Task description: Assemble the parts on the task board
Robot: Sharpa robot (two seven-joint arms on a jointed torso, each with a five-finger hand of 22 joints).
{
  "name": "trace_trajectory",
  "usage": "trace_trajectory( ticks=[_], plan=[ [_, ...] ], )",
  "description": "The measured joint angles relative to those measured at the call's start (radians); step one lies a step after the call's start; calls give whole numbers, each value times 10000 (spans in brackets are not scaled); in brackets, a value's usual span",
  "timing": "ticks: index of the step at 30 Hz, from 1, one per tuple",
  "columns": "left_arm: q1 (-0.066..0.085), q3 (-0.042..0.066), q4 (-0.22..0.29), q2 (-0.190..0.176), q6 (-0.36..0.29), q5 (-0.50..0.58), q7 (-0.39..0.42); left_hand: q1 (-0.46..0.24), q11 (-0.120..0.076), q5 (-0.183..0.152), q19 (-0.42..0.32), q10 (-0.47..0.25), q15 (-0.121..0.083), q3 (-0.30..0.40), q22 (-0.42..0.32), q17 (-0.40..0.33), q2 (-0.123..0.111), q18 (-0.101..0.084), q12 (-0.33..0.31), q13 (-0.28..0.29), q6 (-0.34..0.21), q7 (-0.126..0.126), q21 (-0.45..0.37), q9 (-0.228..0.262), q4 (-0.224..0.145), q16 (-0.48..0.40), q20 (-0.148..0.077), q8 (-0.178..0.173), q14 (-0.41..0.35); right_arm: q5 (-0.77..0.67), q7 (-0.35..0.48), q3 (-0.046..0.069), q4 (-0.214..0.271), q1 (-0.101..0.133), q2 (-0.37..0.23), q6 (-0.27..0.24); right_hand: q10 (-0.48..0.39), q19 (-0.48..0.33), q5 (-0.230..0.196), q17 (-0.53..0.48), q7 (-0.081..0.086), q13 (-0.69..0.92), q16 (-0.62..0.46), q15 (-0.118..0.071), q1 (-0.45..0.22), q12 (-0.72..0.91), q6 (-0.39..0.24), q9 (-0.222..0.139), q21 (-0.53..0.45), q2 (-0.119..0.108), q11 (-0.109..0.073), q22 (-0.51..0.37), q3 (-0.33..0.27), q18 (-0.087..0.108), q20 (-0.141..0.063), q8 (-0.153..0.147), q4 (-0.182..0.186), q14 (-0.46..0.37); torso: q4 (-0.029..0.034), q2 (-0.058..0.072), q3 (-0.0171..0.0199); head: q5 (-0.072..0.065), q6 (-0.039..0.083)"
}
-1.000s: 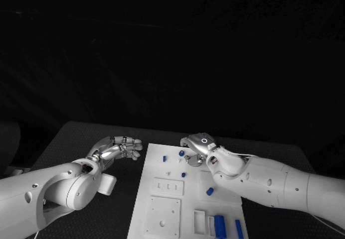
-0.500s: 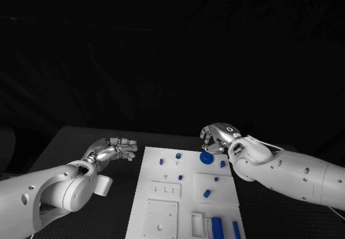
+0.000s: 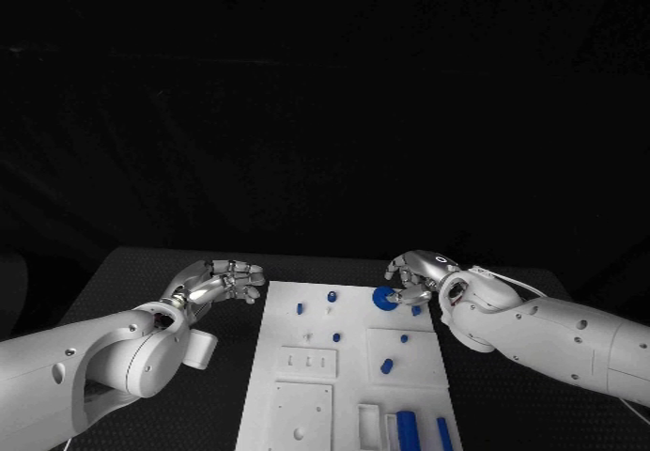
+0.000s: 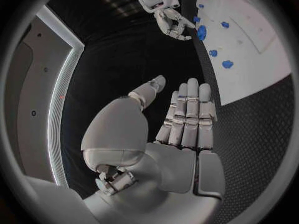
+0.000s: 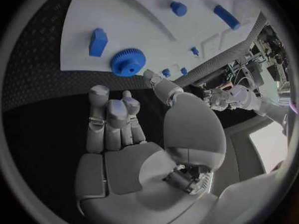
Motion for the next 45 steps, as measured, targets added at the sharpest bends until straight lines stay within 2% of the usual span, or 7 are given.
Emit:
trace_trajectory(
  ticks=[7,8,13,21,33,42,45],
  plan=[
    [-8,-4,-80,82,36,-31,2,0,-1,0,0,0,0,0,-1,9,0,-11,0,0,0,0,0,-1,0,0,0,0,0,123,161,-8,-271,-130,167,107,-36,-35,155,206,57,300,117,59,-40,309,-63,-25,228,40,-1,0,-27,-28,-74,-111,27,-55,-30,33,151,46,3],
    [-12,-4,-91,95,42,-38,2,0,-1,0,0,0,0,0,-1,11,0,-47,0,0,0,0,0,-1,0,-38,0,0,0,129,176,-5,-301,-130,165,116,-38,-52,155,232,75,324,117,63,-40,314,-85,-36,238,40,1,0,-27,-133,-123,-116,27,-60,-31,35,163,46,-3],
    [-21,-5,-102,116,66,-74,2,0,-1,0,0,-1,0,0,-1,11,0,-51,0,-1,0,0,0,-2,0,-39,0,0,0,131,234,7,-501,-193,214,131,-68,-33,159,253,104,341,117,65,-40,358,-116,-37,243,40,31,0,-27,-166,-142,-116,27,-61,-36,51,211,32,-23],
    [-32,-7,-144,136,88,-92,1,0,-1,0,0,-1,0,0,-2,22,0,-54,0,-1,0,0,0,-3,0,-39,0,0,0,133,377,26,-755,-266,432,96,-67,-34,193,308,103,378,117,65,-40,361,-117,-56,338,40,32,-1,-27,-170,-141,-154,27,-61,-44,54,212,103,-84],
    [-37,-8,-136,132,112,-127,-10,0,-1,-42,0,-1,0,0,6,32,0,-59,0,-2,0,0,0,-5,0,-39,0,0,0,200,502,30,-879,-276,526,81,-65,-70,188,398,81,426,117,75,21,415,-95,-53,428,258,34,-1,61,-183,-172,-141,110,-51,-26,49,193,133,-175],
    [-38,-8,-125,111,121,-156,-18,0,-1,-56,0,-1,0,0,5,41,0,-65,0,-2,0,0,0,4,0,-39,0,0,0,86,470,30,-912,-298,579,90,-88,-76,-73,489,-48,456,117,19,-3,415,34,28,546,373,12,-2,313,-185,-173,35,193,-107,-40,24,169,142,-248],
    [-38,-8,-116,112,122,-160,-22,0,-1,-56,0,-2,0,0,5,41,0,-67,0,-2,0,0,0,3,0,-39,0,0,0,-45,442,29,-915,-305,604,110,-89,-110,-401,535,-57,468,117,-37,42,453,44,79,589,434,10,-1,504,-190,-205,118,273,-82,-40,12,163,142,-267]
  ],
)
